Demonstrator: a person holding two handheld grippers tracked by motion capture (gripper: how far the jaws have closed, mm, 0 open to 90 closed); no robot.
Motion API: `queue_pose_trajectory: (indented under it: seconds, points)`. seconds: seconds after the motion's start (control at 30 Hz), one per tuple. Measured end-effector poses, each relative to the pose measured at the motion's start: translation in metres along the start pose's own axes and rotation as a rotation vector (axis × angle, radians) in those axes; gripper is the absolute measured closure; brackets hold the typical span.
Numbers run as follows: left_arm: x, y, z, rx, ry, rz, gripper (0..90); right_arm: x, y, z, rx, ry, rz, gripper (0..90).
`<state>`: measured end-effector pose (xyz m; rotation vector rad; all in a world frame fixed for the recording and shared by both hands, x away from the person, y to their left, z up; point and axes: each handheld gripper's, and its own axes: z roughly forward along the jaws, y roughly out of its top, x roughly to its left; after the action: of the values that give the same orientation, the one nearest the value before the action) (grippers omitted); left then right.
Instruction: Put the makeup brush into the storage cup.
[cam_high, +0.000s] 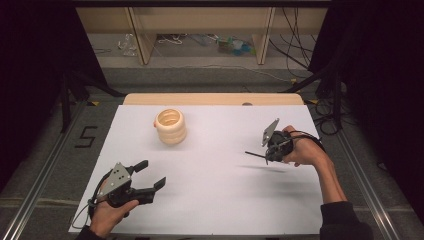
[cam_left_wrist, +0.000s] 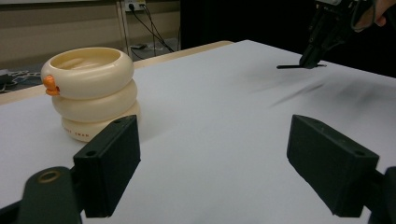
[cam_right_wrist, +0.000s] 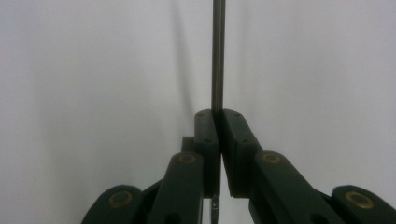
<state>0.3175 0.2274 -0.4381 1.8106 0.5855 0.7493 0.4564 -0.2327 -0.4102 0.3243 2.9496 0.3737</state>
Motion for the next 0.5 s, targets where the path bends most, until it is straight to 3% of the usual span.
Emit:
queue_pose_trajectory:
  seconds: [0.07,0.2,0.37,0.5]
  points:
    - [0.000,0.000,0.000,-0.002,0.000,-0.001,17.3,0.007,0.010,-0.005,-0.018,-0.007,-0.046,85.6]
    - [-0.001,-0.001,0.002,-0.008,-0.009,0.002,17.3,0.015,0.020,-0.010,-0.015,-0.021,-0.090,85.5]
    - [-0.002,0.000,0.002,0.005,-0.005,0.002,17.3,0.032,0.039,-0.012,-0.018,-0.007,-0.168,85.5]
    - [-0.002,0.000,0.002,0.012,-0.006,0.002,17.5,0.038,0.046,-0.010,-0.019,0.012,-0.195,85.5]
